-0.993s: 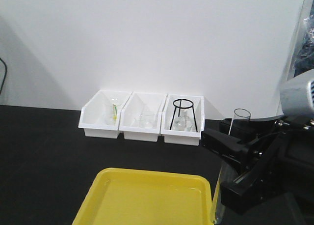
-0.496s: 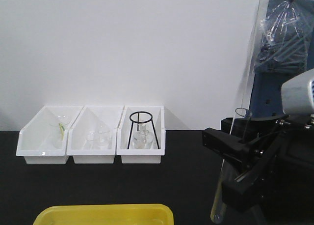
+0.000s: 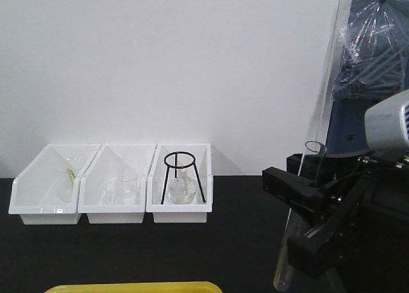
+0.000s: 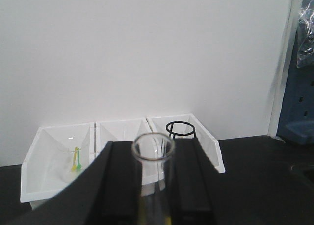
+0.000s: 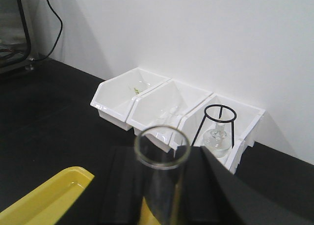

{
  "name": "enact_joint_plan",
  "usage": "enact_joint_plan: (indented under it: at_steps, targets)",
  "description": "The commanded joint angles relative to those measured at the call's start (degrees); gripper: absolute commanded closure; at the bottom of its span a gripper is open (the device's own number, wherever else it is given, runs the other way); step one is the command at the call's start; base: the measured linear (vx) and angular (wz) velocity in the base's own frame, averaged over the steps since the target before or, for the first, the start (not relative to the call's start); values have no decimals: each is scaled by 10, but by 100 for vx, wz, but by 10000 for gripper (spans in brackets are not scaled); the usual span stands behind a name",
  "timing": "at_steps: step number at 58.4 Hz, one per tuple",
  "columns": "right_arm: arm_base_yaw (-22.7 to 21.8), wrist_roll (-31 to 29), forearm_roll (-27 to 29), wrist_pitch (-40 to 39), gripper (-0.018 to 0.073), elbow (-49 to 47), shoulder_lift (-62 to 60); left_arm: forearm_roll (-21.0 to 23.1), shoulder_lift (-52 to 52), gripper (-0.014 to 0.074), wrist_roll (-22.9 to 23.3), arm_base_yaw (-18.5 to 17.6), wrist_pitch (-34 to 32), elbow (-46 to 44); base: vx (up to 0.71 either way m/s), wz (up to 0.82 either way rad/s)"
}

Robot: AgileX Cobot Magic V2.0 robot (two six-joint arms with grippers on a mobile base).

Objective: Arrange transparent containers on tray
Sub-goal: 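Drive the base to the counter with the yellow tray, then lower both held test tubes down into the yellow tray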

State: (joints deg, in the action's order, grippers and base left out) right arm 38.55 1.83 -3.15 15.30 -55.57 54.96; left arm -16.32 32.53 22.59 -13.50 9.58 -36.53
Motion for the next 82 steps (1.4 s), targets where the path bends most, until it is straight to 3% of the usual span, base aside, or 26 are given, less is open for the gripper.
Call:
enact_joint_plan:
  at_steps: [1, 52, 60, 73, 82]
  targets:
    - [-2, -6, -3, -52, 560, -21, -7, 2, 2, 531, 1, -2, -44, -21, 0, -1]
    - [-1, -4, 3, -60, 560, -21, -7, 4, 2, 531, 2, -2, -42, -21, 0, 0]
    - [-1, 24, 35, -61, 560, -21, 7, 4, 11, 530, 3, -2, -2, -23, 0, 0]
    - [-2, 121, 94, -63, 560, -22, 91, 7, 96, 522, 3, -2, 80, -76, 0, 0]
    - [-2, 137, 131, -42, 560, -44, 166, 62, 179, 521, 1, -2, 129, -107, 0, 0]
